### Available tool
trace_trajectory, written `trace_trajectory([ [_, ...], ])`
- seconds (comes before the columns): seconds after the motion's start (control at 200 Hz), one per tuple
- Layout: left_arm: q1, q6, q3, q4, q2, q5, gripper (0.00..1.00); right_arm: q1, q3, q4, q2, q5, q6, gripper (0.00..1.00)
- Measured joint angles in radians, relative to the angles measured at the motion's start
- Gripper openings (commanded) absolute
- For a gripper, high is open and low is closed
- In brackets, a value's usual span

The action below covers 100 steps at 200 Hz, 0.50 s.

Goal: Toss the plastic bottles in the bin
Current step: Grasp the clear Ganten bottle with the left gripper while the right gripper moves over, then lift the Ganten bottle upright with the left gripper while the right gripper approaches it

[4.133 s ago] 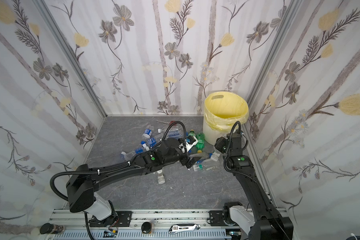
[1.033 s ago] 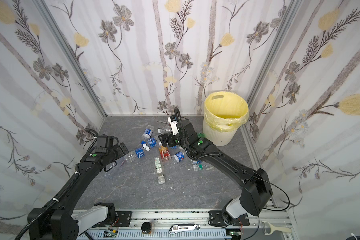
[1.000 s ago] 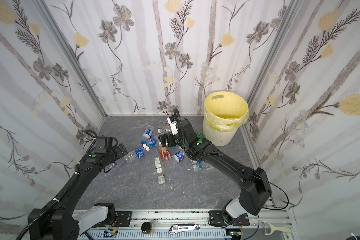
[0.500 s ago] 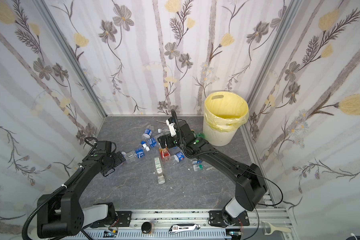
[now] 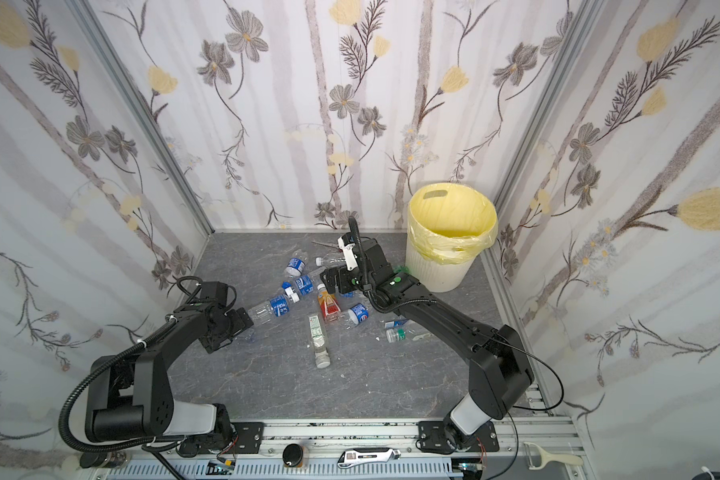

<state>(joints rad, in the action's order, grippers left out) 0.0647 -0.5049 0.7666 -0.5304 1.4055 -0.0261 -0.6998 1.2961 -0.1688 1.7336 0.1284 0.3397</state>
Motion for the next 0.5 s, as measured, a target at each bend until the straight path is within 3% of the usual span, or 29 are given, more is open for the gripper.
trace_trajectory([
  [0.255,0.0,0.001,0.018,0.004,0.044,0.005,0.85,0.009,-0.005,0.001,0.007,0.007,0.019,1.0],
  [0.5,0.0,0.016,0.026,0.008,0.066,0.024,0.61,0.021,-0.006,0.0,0.011,0.019,0.026,1.0],
])
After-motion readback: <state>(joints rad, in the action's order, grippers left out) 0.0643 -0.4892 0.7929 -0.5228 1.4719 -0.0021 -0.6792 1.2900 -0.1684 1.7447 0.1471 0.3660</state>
